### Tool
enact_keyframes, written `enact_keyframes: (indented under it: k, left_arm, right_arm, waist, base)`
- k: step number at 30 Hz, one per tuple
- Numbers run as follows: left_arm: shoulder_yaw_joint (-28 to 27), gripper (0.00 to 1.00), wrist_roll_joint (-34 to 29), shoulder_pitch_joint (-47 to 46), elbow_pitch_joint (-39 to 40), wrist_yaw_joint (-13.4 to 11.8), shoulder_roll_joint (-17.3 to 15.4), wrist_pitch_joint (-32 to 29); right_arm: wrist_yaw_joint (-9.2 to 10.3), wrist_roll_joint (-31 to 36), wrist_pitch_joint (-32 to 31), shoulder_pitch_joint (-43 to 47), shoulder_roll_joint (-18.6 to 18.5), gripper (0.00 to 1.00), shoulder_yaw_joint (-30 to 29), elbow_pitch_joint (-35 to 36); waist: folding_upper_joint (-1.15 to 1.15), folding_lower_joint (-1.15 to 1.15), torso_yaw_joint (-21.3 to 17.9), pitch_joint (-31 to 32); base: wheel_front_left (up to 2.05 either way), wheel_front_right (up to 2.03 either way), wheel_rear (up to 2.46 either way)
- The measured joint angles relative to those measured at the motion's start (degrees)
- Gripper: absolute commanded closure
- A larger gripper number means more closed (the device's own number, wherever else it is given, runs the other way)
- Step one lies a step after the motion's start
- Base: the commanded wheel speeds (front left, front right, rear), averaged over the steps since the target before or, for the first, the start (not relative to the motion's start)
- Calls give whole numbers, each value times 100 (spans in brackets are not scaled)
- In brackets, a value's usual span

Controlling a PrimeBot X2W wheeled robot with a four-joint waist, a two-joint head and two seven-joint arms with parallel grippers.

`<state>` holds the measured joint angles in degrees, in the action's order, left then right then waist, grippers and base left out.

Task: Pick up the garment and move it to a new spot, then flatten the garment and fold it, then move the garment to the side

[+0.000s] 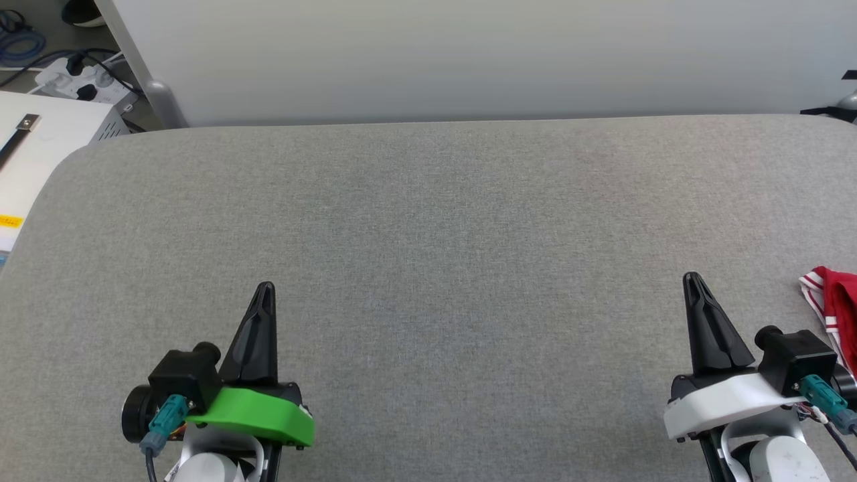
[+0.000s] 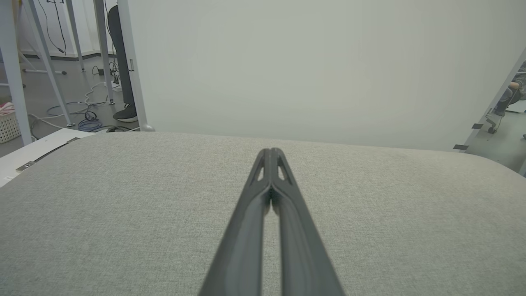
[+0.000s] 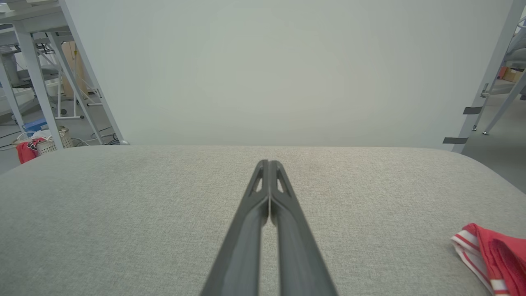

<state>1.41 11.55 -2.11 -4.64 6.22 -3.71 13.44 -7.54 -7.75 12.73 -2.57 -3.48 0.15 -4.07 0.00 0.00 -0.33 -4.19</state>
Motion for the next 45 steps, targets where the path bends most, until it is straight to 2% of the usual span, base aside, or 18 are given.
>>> enact_keyframes:
  k: [45]
  left_arm:
    - [-30,100,-422,2,175,-245,10,-527]
  right_arm:
    - [0,298,-497,17,7,100,-3,141]
  waist:
    - [0,0,13,166]
  base:
    - [0,0,0]
